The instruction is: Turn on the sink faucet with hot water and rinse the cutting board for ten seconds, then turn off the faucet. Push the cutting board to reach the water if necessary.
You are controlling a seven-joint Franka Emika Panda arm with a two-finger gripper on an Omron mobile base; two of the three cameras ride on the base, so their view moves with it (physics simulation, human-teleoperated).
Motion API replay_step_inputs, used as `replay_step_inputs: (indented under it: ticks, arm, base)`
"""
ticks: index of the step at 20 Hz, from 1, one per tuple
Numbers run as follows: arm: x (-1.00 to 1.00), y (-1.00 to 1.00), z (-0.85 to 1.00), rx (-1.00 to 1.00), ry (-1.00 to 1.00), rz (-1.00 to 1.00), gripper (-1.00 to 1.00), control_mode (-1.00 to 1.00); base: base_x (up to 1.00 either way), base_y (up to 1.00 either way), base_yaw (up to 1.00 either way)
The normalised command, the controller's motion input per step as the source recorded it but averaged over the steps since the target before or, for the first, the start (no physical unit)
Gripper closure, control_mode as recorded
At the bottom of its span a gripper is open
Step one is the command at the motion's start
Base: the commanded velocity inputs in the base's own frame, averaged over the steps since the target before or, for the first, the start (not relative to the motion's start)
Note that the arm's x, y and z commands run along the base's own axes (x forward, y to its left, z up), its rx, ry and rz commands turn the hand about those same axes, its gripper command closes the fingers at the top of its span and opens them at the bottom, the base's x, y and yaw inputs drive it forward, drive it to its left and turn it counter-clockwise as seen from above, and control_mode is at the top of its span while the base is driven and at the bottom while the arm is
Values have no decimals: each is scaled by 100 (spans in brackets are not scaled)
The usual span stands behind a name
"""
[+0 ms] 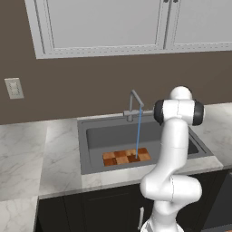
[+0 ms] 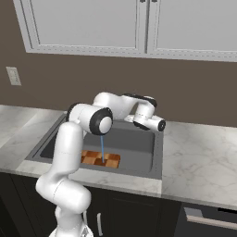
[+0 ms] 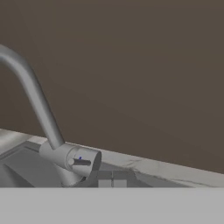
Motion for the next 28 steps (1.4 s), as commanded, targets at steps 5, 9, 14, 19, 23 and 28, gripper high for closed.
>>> replay_step_inputs:
  ticks: [5,9,14,19,23,28]
  arm:
    - [0,0,0,0,0,0,100,-100]
    - [0,0,0,0,0,0,100,-100]
    - [0,0,0,0,0,0,100,-100]
    - [0,0,0,0,0,0,100,-100]
    - [0,0,0,0,0,0,100,-100]
    - [0,0,0,0,0,0,100,-100]
  base:
    - [0,0,0]
    - [0,0,0]
    - [0,0,0]
    - [0,0,0]
    - [0,0,0]
    - [0,0,0]
